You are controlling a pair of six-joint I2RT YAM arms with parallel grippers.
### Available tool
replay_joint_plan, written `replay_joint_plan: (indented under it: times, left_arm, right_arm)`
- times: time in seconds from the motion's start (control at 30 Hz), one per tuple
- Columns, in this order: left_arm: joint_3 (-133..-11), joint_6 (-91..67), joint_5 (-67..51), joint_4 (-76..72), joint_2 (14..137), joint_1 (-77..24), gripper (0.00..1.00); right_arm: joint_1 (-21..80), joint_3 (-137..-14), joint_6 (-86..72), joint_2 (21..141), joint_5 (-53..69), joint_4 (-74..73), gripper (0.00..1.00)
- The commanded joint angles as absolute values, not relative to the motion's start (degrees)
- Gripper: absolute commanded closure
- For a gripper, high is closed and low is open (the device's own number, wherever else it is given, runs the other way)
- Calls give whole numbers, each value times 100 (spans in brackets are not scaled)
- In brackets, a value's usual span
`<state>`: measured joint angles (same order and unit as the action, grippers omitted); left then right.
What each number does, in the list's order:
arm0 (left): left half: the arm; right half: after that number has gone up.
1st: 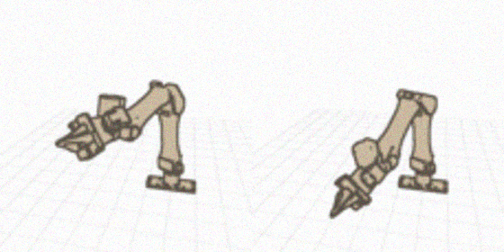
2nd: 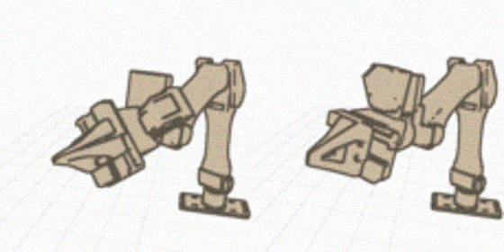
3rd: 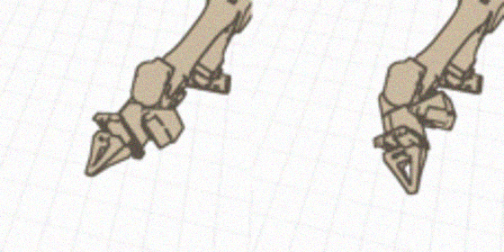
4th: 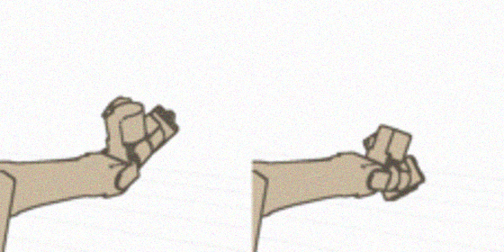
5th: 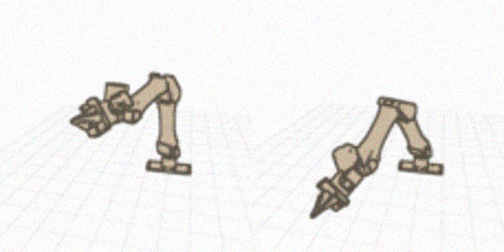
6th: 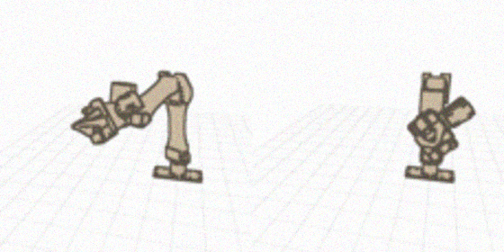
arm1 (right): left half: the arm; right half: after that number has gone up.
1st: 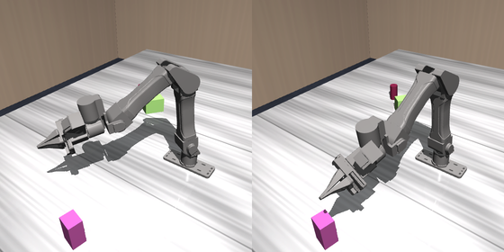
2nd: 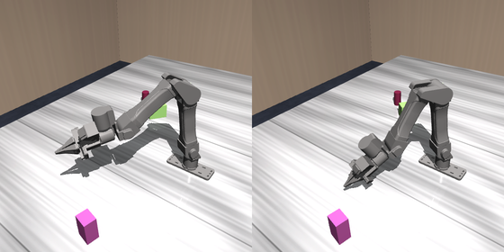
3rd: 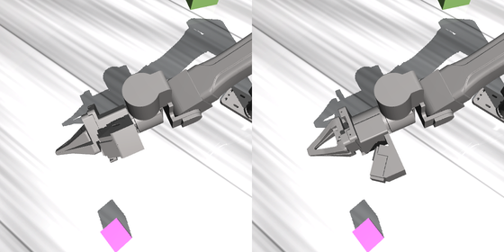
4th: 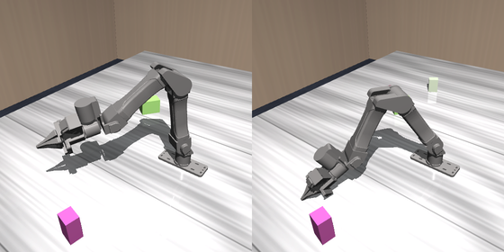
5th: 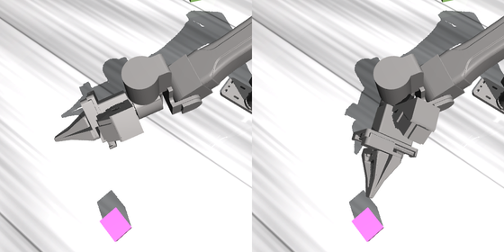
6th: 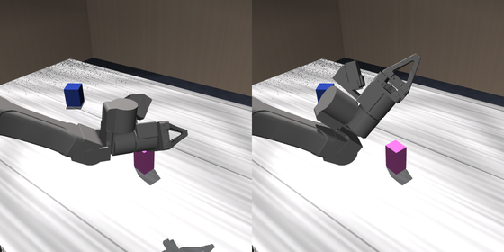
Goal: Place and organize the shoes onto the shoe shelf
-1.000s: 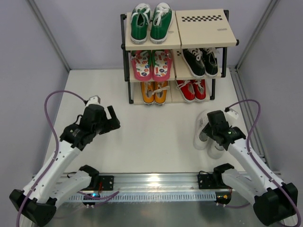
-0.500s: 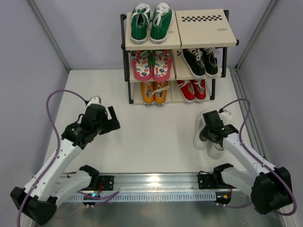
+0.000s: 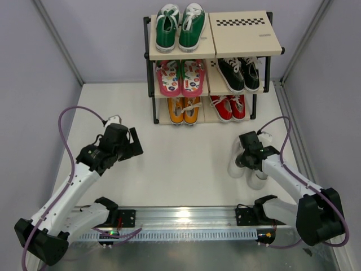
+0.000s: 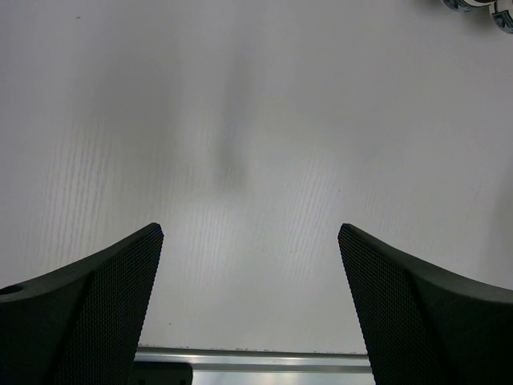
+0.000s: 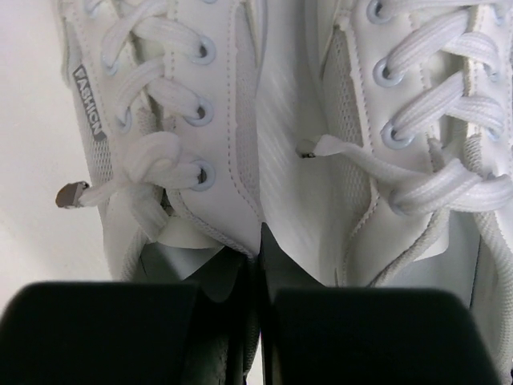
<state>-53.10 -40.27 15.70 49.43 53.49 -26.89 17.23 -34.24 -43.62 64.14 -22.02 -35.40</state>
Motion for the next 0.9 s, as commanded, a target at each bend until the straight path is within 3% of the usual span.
replay_joint_plan:
  times: [0.0,0.27,0.5,0.73,0.77,0.87]
  left_arm:
    - [-5502,-3999,1758,5062,5335,-2689,6]
    - [-5695,-3815,1793,5142,5344,-2689,6]
    - [-5897,-3718,1802,5194,5326,-2689,6]
    - [-6117,-3718,1776,5115,5440,-2689,6]
    - [-6161,-3709,1741,5054,5519,-2689,6]
    - [-6205,-3674,1731,5019,5598,-2689,6]
  right_arm:
    - [1749,-3831,-4167,6022,-1803,-3673,97]
    - [1889,-4683,-3789,4282,-924,-4499,97]
    - [1951,-6256,-3350,3929,-642,-5115,97]
    - [1951,-7873,-2699,4340,-668,-4913,97]
    - [1960,-8841,-2359,4733,-685,-4896,97]
    - [1951,-9723,-1900,5348,-677,-4948,97]
